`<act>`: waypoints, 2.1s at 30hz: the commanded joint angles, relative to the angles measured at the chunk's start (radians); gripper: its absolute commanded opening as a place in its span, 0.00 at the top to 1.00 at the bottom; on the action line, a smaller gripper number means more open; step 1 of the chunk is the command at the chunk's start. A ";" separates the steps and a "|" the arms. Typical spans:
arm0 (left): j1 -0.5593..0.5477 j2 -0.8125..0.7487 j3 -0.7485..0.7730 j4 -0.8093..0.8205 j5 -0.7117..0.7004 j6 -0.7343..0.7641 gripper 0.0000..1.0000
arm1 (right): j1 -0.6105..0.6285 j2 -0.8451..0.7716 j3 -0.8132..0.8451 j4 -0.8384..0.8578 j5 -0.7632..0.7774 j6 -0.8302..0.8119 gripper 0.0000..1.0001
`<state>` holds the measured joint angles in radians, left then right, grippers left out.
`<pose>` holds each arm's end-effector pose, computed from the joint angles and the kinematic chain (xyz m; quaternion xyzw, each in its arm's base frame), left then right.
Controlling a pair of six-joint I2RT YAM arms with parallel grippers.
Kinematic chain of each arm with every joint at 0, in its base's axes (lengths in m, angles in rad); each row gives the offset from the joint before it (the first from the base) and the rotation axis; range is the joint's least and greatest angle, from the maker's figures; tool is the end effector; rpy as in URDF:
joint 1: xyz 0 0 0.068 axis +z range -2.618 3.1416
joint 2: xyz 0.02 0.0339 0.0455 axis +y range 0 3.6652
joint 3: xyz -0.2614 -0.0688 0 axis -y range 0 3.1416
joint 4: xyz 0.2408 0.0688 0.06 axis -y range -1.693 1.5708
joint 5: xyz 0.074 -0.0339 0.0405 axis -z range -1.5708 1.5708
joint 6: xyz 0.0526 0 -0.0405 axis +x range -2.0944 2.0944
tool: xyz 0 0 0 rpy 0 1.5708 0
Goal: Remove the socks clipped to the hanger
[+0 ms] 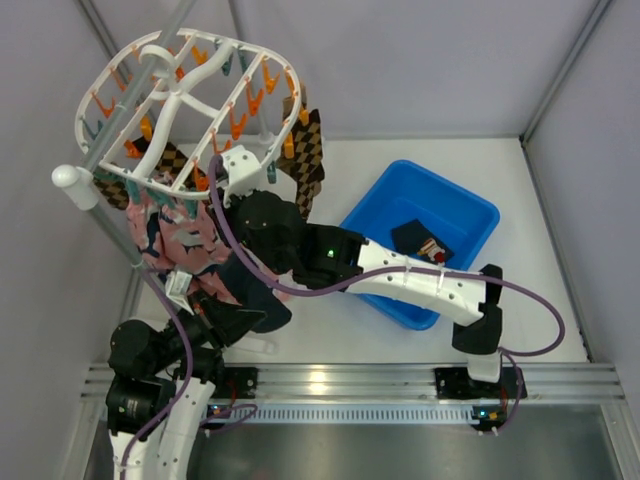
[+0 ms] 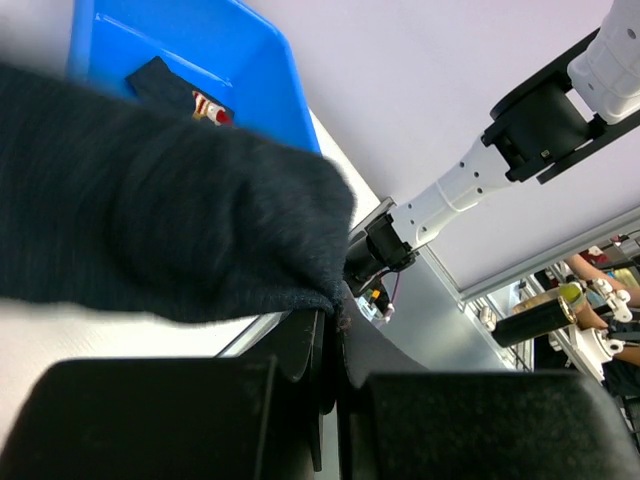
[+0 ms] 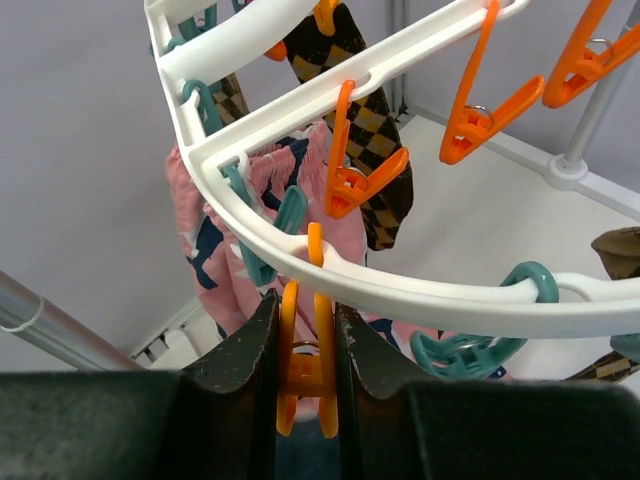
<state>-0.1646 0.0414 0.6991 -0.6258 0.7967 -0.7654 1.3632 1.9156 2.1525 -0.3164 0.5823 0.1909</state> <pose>0.0170 -0.0409 0.3225 0.0764 0.6950 -0.5381 0.4707 0.1202 0.4304 0.4650 -0.2270 0.6940 0.3053 0.6112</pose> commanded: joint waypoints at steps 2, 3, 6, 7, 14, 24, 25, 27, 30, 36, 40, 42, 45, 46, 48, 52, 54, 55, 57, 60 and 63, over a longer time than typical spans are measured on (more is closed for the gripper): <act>0.004 -0.008 -0.001 0.034 0.012 -0.011 1.00 | 0.005 -0.016 0.024 0.013 0.010 0.005 1.00; 0.004 -0.008 0.002 0.034 0.015 -0.009 1.00 | 0.005 -0.023 0.012 0.007 0.007 0.013 0.87; 0.004 -0.006 0.008 0.034 0.022 -0.009 1.00 | 0.002 -0.069 -0.060 -0.054 0.004 0.051 0.01; 0.004 -0.006 0.013 0.034 0.022 -0.009 1.00 | 0.001 -0.108 -0.084 -0.081 -0.005 0.065 0.00; 0.004 -0.003 0.023 0.034 0.035 -0.006 1.00 | -0.012 -0.504 -0.695 0.064 -0.177 0.188 0.01; 0.004 0.040 0.094 0.034 0.021 -0.040 1.00 | -0.019 -0.764 -1.080 0.335 -0.700 0.183 0.00; 0.004 0.041 0.096 0.035 0.021 -0.044 1.00 | -0.019 -0.748 -1.085 0.356 -0.731 0.182 0.01; 0.004 0.043 0.102 0.035 0.024 -0.052 1.00 | -0.019 -0.730 -1.083 0.410 -0.775 0.183 0.02; 0.004 0.035 0.111 0.034 0.033 -0.061 1.00 | -0.021 -0.661 -1.062 0.444 -0.818 0.193 0.09; 0.004 0.018 0.122 0.035 0.018 -0.077 0.78 | -0.019 -0.636 -1.062 0.461 -0.825 0.225 1.00; 0.004 0.014 0.120 0.034 -0.011 -0.095 0.02 | -0.021 -0.729 -1.102 0.304 -0.528 0.229 1.00; 0.004 0.014 0.116 0.034 -0.017 -0.095 0.02 | -0.035 -0.780 -1.115 0.213 -0.318 0.229 1.00; 0.004 0.009 0.100 0.034 -0.033 -0.089 0.01 | -0.145 -0.886 -1.137 0.053 -0.240 0.254 1.00; 0.004 0.011 0.099 0.034 -0.034 -0.087 0.01 | -0.189 -0.936 -1.135 0.013 -0.242 0.257 1.00; 0.004 0.012 0.094 0.032 -0.034 -0.078 0.02 | -0.335 -1.005 -1.134 -0.084 -0.233 0.240 1.00; 0.004 -0.006 0.066 0.032 -0.039 -0.090 0.01 | -0.493 -1.029 -1.099 -0.245 -0.142 0.213 0.34; 0.004 -0.014 0.053 0.034 -0.030 -0.100 0.02 | -0.542 -1.011 -1.093 -0.301 -0.101 0.226 0.00; 0.004 -0.014 0.047 0.034 -0.022 -0.104 0.02 | -0.553 -0.994 -1.106 -0.302 -0.101 0.231 0.00; 0.004 -0.014 0.045 0.032 -0.004 -0.101 0.02 | -0.553 -0.963 -1.122 -0.229 -0.148 0.220 0.01; 0.004 -0.009 0.046 0.034 -0.002 -0.086 0.02 | -0.553 -0.923 -1.142 -0.052 -0.343 0.154 0.00; 0.004 0.002 0.050 0.032 -0.004 -0.071 0.02 | -0.558 -0.821 -1.105 0.218 -0.548 0.059 0.01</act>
<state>-0.1646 0.0410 0.7479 -0.6285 0.7788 -0.8513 0.8196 1.0386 1.0100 -0.3786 0.2676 0.3496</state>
